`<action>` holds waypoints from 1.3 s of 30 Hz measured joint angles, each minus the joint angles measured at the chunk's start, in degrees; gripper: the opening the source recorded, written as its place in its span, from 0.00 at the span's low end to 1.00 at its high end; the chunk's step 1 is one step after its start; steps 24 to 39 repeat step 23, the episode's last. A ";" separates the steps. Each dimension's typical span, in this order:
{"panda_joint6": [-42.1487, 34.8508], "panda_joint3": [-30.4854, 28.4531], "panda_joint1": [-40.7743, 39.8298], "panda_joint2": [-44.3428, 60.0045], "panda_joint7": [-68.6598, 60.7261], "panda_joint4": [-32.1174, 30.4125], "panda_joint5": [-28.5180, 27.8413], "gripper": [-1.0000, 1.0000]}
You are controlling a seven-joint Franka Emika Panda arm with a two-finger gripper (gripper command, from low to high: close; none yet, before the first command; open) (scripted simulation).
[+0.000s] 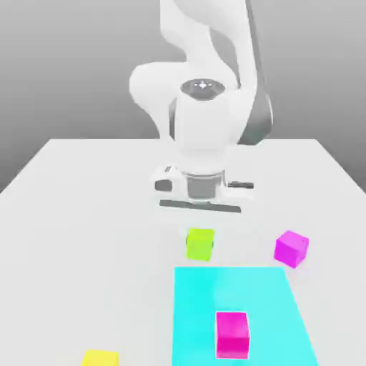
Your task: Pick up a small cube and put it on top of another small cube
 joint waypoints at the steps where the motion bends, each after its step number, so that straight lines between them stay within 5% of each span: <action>1: -0.45 0.81 2.21 -0.39 -1.74 0.07 0.50 0.00; 12: -3.80 9.43 24.42 -3.06 -18.94 0.81 4.72 0.00; 20: 9.07 11.11 19.71 10.71 -10.02 1.17 -9.12 0.00; 21: 10.66 10.51 19.35 12.52 -7.84 1.19 -12.30 1.00; 39: 10.66 10.51 18.59 12.52 -7.84 1.19 -12.30 1.00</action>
